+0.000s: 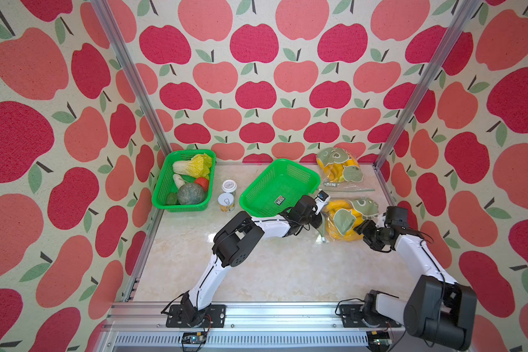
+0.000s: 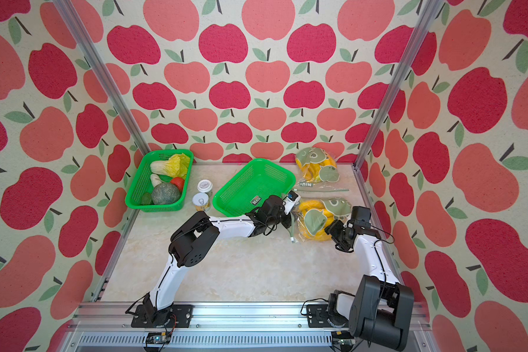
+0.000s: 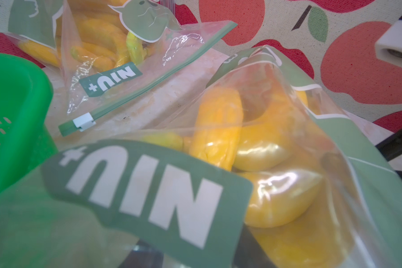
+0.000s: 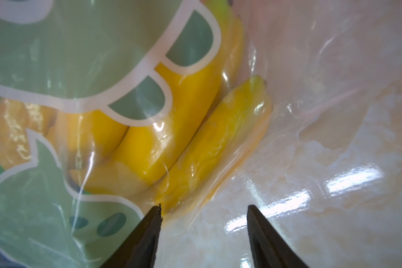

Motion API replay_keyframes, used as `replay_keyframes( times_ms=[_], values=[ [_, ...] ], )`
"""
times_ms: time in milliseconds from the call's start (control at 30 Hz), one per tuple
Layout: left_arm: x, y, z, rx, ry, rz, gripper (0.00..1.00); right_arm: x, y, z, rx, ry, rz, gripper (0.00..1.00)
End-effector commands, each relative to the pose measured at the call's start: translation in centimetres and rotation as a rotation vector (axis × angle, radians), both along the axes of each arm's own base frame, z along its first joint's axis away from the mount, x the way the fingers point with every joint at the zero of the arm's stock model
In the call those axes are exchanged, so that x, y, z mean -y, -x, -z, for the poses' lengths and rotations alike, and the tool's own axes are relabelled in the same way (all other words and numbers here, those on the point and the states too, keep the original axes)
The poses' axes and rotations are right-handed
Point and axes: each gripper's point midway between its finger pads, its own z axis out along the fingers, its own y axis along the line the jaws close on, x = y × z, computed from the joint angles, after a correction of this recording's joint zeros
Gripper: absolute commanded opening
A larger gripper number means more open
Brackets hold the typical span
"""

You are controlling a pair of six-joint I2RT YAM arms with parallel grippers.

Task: Open the zip-top bag and take out the banana
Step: Pick up the banana from the zipper food storage bag.

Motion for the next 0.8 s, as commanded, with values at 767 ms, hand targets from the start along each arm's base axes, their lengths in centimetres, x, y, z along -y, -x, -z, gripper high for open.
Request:
replay_keyframes(
  times_ms=[767],
  values=[
    [-5.5, 6.7, -2.7, -0.127, 0.020, -0.075, 0.11, 2.6, -1.1, 0.6, 0.002, 0.091, 0.073, 0.61]
  ],
)
